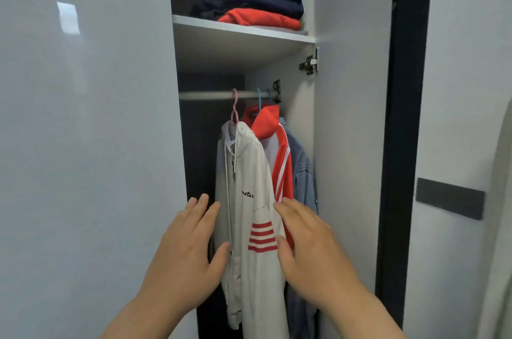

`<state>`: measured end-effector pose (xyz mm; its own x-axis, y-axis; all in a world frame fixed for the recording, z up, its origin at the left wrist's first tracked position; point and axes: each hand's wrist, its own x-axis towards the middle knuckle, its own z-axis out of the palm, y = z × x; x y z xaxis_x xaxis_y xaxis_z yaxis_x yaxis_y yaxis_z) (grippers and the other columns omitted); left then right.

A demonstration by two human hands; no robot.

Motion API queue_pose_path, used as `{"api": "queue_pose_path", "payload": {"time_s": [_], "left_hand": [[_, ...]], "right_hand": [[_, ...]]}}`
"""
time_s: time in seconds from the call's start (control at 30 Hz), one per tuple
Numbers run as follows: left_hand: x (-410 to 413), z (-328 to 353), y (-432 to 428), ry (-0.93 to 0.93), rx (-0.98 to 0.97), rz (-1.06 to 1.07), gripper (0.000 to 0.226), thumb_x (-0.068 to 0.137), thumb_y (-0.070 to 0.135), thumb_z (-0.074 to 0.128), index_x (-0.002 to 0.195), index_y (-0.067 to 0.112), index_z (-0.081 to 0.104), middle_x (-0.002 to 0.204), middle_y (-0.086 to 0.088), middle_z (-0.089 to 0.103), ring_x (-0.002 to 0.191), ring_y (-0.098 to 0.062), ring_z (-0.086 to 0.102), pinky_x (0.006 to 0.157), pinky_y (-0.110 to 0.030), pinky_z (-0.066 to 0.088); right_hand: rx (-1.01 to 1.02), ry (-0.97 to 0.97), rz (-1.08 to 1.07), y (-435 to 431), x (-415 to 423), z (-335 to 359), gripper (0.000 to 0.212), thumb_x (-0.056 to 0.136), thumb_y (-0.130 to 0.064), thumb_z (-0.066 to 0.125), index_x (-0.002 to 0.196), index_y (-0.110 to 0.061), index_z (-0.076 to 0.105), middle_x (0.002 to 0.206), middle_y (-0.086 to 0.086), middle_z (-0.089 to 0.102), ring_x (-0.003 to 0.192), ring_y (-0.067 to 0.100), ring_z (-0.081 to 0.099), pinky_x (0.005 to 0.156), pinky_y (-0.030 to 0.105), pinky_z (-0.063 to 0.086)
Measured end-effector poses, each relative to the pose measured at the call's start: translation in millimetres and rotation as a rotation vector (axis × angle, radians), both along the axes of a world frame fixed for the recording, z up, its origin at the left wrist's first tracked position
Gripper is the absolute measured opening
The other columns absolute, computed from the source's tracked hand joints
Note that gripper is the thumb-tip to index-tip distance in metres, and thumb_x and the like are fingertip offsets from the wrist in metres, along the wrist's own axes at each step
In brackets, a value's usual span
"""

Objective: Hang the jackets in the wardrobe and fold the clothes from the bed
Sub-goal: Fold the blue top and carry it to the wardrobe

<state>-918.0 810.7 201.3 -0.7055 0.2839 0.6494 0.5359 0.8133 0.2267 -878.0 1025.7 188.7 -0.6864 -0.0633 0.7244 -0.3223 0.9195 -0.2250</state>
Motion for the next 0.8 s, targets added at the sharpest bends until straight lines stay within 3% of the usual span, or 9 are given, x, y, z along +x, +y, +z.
{"api": "queue_pose_path", "payload": {"time_s": [0.1,0.17,0.23,0.3,0.37,0.47,0.53,0.67,0.8], "left_hand": [[12,7,7,-0.01,-0.003,-0.001,0.07,0.095,0.053,0.04,0.155,0.034,0.009,0.159,0.017,-0.009,0.144,-0.001,-0.013,0.121,-0.029,0.001],[18,10,8,-0.016,-0.004,0.006,0.07,0.096,0.053,0.039,0.155,0.033,0.009,0.162,0.014,-0.006,0.147,-0.004,-0.01,0.122,-0.03,0.003],[23,13,8,-0.032,-0.013,0.02,0.069,0.096,0.054,0.037,0.155,0.033,0.007,0.163,0.013,-0.005,0.149,-0.006,-0.008,0.123,-0.03,0.005],[27,16,6,-0.047,-0.024,0.035,0.07,0.096,0.056,0.036,0.155,0.033,0.007,0.163,0.013,-0.004,0.15,-0.007,-0.006,0.123,-0.031,0.006],[30,18,3,-0.055,-0.029,0.045,0.07,0.096,0.056,0.037,0.155,0.033,0.008,0.163,0.012,-0.003,0.15,-0.008,-0.004,0.123,-0.031,0.008],[34,23,1,-0.058,-0.029,0.05,0.069,0.097,0.055,0.037,0.155,0.033,0.009,0.163,0.012,-0.001,0.15,-0.008,-0.004,0.121,-0.03,0.007],[36,26,-2,-0.056,-0.027,0.045,0.068,0.097,0.055,0.037,0.156,0.033,0.009,0.163,0.012,-0.001,0.15,-0.008,-0.004,0.121,-0.03,0.008],[36,29,-11,-0.053,-0.04,0.049,0.067,0.098,0.053,0.037,0.156,0.032,0.009,0.163,0.012,-0.002,0.15,-0.008,-0.004,0.121,-0.03,0.007],[31,29,-20,-0.05,-0.054,0.081,0.067,0.098,0.053,0.036,0.156,0.032,0.008,0.164,0.011,-0.002,0.15,-0.009,-0.006,0.121,-0.031,0.007]], "right_hand": [[-0.058,0.228,-0.007,10,27,13,0.045,0.099,-0.05,0.045,0.137,-0.028,0.052,0.128,-0.014,0.061,0.117,-0.001,0.053,0.103,0.024,0.044],[-0.076,0.46,0.024,18,44,21,0.048,0.102,-0.05,0.035,0.125,-0.017,0.062,0.115,-0.005,0.067,0.108,0.001,0.056,0.096,0.025,0.052],[-0.03,0.677,-0.014,31,57,28,0.033,0.1,-0.032,0.043,0.12,-0.012,0.06,0.115,0.005,0.064,0.112,0.013,0.055,0.097,0.035,0.05],[-0.054,0.785,-0.173,42,66,35,0.041,0.088,-0.02,0.051,0.128,-0.009,0.052,0.13,0.014,0.054,0.123,0.028,0.048,0.107,0.041,0.038],[-0.231,0.666,-0.241,46,75,41,0.062,0.088,-0.029,0.044,0.147,-0.013,0.035,0.152,0.012,0.037,0.143,0.027,0.029,0.119,0.035,0.018],[-0.513,0.403,-0.087,38,75,42,0.057,0.094,-0.045,0.026,0.148,-0.044,0.007,0.159,-0.021,0.01,0.148,-0.002,0.008,0.12,0.022,0.009],[-0.635,0.403,0.015,37,70,39,0.05,0.098,-0.039,0.03,0.14,-0.055,0.006,0.15,-0.038,0.01,0.14,-0.018,0.01,0.114,0.01,0.012],[-0.777,0.304,0.101,35,61,39,0.06,0.104,-0.023,0.043,0.13,-0.069,0.015,0.128,-0.06,0.017,0.119,-0.038,0.016,0.103,0.007,0.02],[-0.745,0.197,0.185,14,44,35,0.051,0.099,-0.04,0.046,0.119,-0.078,0.02,0.122,-0.059,0.029,0.119,-0.028,0.031,0.1,0.007,0.027]]}}
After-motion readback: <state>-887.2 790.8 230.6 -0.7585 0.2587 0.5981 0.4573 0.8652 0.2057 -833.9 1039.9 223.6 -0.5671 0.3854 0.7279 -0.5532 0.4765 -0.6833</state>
